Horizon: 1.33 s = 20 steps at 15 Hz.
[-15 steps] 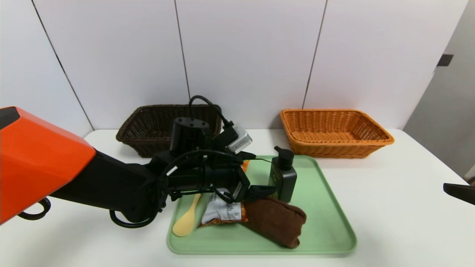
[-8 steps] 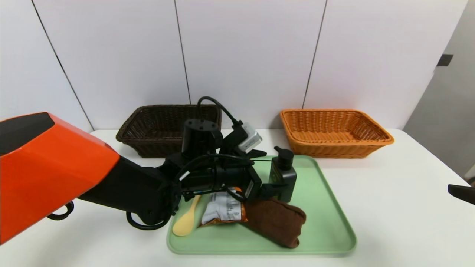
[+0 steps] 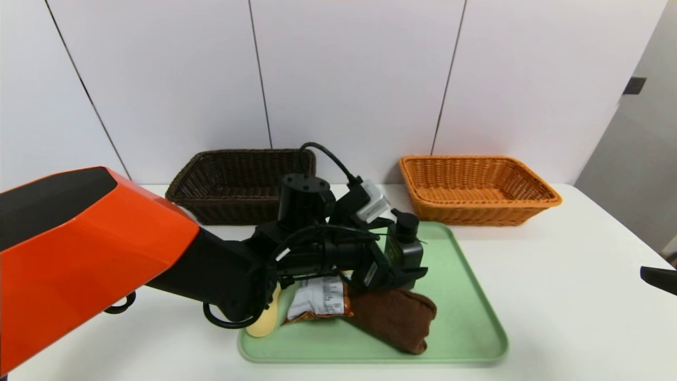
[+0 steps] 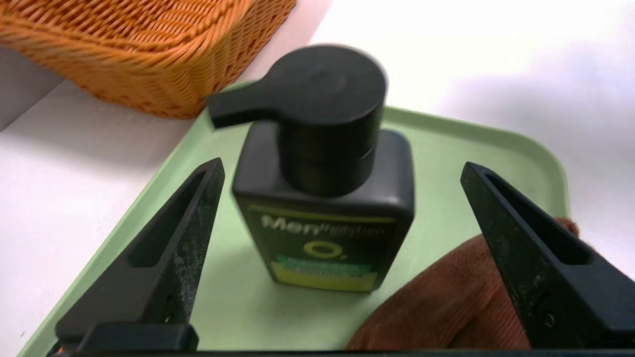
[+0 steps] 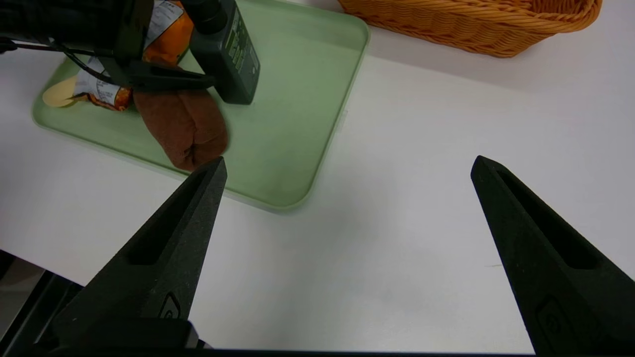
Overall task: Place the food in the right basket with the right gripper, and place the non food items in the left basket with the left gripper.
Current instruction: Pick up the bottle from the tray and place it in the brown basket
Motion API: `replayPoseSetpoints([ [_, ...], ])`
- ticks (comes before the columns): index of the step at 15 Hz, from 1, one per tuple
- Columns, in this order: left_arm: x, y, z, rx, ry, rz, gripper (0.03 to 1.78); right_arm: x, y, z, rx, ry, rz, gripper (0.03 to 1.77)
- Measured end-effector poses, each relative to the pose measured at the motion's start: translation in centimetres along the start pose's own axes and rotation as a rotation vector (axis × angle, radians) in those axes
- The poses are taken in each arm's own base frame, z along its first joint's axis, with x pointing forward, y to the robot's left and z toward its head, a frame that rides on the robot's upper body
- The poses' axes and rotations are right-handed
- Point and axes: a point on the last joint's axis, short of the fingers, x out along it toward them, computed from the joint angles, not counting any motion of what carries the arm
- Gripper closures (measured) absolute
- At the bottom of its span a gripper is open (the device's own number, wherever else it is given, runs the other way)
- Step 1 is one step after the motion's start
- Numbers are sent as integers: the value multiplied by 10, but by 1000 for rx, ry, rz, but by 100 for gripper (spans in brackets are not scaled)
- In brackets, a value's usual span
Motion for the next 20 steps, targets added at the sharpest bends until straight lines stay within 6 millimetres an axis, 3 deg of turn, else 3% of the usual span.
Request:
replayPoseSetpoints([
  [11, 28, -2, -6, 15, -10, -29, 12, -1, 0, -1, 0, -2, 0, 10],
  [14, 29, -1, -8, 12, -7, -26, 63, -1, 0, -2, 0, 1, 3, 10],
  [20, 29, 0, -2, 20, -27, -17, 69, -1, 0, -3, 1, -1, 1, 10],
])
